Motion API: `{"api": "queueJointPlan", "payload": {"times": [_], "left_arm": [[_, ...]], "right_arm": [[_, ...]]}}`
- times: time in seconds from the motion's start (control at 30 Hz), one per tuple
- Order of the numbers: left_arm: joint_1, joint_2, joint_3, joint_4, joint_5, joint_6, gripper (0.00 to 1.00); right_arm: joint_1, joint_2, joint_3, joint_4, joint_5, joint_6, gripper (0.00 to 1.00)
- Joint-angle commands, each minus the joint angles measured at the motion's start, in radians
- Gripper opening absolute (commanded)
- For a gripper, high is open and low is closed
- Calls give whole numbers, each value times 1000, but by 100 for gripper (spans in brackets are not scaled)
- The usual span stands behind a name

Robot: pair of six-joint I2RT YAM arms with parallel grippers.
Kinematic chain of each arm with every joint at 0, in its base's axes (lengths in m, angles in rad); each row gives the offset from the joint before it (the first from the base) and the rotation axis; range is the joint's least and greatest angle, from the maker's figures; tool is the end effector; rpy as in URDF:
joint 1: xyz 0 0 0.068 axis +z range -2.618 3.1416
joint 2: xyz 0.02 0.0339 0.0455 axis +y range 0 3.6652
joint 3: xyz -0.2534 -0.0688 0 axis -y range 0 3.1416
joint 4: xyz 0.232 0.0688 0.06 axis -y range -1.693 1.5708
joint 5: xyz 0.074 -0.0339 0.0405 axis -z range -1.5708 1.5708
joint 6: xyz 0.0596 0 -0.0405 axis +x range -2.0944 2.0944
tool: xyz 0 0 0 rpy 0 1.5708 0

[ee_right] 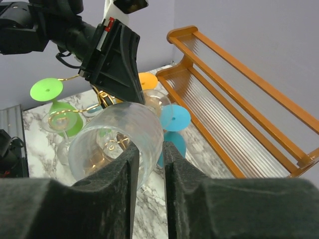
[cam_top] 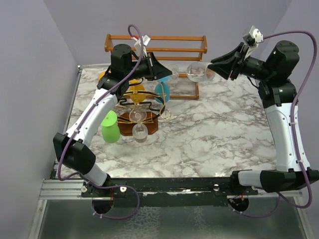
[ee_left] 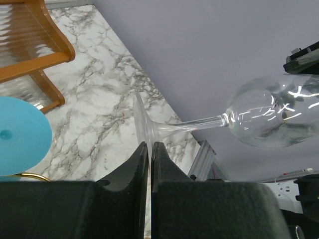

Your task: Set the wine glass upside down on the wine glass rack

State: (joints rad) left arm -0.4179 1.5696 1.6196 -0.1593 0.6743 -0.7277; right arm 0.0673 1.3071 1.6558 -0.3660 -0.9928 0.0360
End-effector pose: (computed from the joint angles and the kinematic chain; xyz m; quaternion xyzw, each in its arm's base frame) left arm 0.3215 -0.1835 0.4253 0.1097 0.7284 -0.5484 0.3958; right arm 0.2541 0.0672 0.4920 -0.3436 0.6218 0.3710 0.5980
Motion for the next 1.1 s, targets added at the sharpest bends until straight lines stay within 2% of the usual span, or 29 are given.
{"api": "queueJointPlan", "payload": {"times": [0.0,0.23,0.33,0.47,0.6,0.73,0.83,1.07], "left_arm": [[15,-59,6,41,11,46,0],[56,-99,11,4,-42,132,0],[62,-118,40,-43,-87,224,0],[62,-141,76,-97,-152,353,0],[28,-151,133,-216,-236,528,0],[-57,-189,111,-297,-361,736,0],[-105,-204,102,-337,-399,839,0],[-213,-206,116,-434,-406,1040,0]], "right_arm": [[-1,-19,-6,-1,-44,-26,29],[-1,-43,20,-88,0,-107,51],[-1,-54,48,-150,36,-156,63],[-1,-77,68,-211,91,-206,73],[-1,-87,92,-262,226,-248,80],[-1,-86,66,-246,469,-268,83],[-1,-70,15,-209,598,-282,86],[-1,-18,-117,-120,728,-310,94]]}}
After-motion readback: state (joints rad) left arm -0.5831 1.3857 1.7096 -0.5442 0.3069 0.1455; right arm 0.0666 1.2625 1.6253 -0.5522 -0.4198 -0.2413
